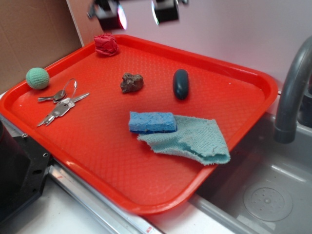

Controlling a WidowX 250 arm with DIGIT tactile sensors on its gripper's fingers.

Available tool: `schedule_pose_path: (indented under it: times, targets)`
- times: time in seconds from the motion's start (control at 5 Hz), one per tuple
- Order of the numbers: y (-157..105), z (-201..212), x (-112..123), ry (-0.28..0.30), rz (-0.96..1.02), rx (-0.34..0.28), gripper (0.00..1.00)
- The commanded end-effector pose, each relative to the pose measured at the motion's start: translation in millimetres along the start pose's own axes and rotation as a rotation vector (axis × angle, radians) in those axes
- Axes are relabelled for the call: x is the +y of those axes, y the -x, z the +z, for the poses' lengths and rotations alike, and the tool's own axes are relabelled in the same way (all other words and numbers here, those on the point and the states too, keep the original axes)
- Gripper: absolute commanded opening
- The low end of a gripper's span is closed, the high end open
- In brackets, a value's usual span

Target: Grab the plastic pickle.

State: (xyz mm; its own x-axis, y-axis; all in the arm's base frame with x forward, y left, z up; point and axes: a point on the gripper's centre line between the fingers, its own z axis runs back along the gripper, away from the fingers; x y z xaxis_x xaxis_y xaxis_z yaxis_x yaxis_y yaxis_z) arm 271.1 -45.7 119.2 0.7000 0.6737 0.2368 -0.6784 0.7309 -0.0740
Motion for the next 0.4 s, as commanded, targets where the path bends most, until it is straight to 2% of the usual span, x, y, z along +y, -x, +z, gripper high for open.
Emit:
schedule_pose_path:
  times: [0.0,0.2]
  targets:
    - [-2,-38,-41,-0.006,-0.05,0.023,1.0]
    - [6,-60,-39,-0.055,-0.061,0.08,1.0]
